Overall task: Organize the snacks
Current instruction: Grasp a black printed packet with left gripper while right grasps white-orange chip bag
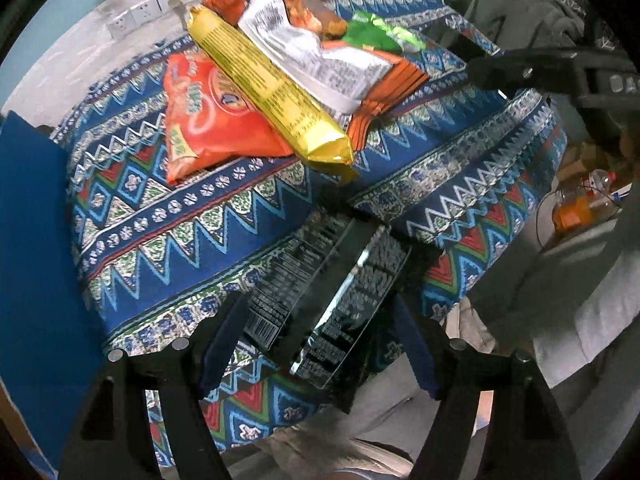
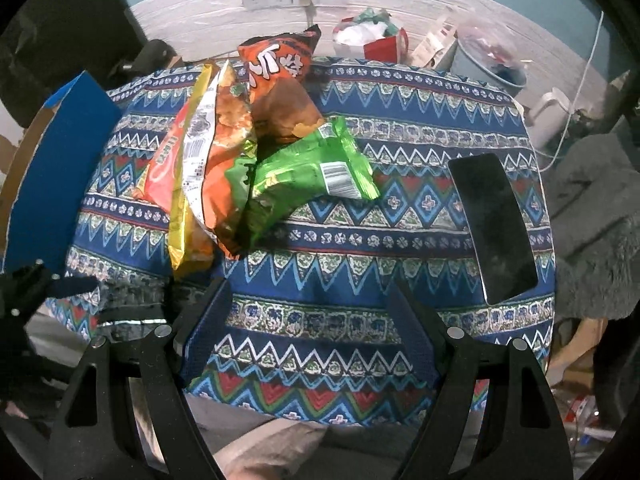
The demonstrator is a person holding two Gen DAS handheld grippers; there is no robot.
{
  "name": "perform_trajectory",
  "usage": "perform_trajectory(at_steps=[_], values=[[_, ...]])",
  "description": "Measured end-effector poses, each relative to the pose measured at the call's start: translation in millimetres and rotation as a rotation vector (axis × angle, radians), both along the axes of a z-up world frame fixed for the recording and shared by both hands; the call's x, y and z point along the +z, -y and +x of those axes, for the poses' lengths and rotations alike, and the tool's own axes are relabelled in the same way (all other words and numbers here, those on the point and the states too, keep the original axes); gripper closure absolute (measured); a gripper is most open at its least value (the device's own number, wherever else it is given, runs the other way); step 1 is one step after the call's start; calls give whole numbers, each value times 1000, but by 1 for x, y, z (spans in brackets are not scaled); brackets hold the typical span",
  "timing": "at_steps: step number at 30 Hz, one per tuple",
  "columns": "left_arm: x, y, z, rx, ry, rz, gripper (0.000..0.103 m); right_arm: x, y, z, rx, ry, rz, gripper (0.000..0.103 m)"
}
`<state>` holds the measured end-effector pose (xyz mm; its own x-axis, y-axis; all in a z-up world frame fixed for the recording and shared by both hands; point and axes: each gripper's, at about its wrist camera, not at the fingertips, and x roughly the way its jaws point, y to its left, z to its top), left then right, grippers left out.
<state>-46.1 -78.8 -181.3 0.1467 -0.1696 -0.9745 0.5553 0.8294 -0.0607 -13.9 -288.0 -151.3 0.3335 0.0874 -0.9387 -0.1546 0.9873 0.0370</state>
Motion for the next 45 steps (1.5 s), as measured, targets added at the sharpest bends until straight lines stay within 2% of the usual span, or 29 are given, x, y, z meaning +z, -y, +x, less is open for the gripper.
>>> perform_trajectory(at_steps=[4,6,8,11,17,27,33,43,45], values=[[-10,1,5,10,-31,-30,27,-2,-3,2,5,-2,1,24],[-14,0,8,24,-41,-54,34,-3,-5,4,9,-5,3,24],[-14,0,11,32,-36,-55,51,-4,-7,6,12,-6,3,24],[-10,-4,16,64,-34,-60,58,-7,-10,9,17,-9,6,24],[0,-24,20,137,-16,-35,60,-11,-21,21,35,-3,23,23],[27,-60,25,237,26,-86,60,-16,-50,54,81,27,59,24],[29,-79,40,309,49,-90,60,-30,-61,71,92,17,67,24],[25,-75,60,371,91,-104,60,-40,-73,88,117,38,61,24],[26,-75,64,376,90,-111,60,-41,-75,90,125,46,56,29]])
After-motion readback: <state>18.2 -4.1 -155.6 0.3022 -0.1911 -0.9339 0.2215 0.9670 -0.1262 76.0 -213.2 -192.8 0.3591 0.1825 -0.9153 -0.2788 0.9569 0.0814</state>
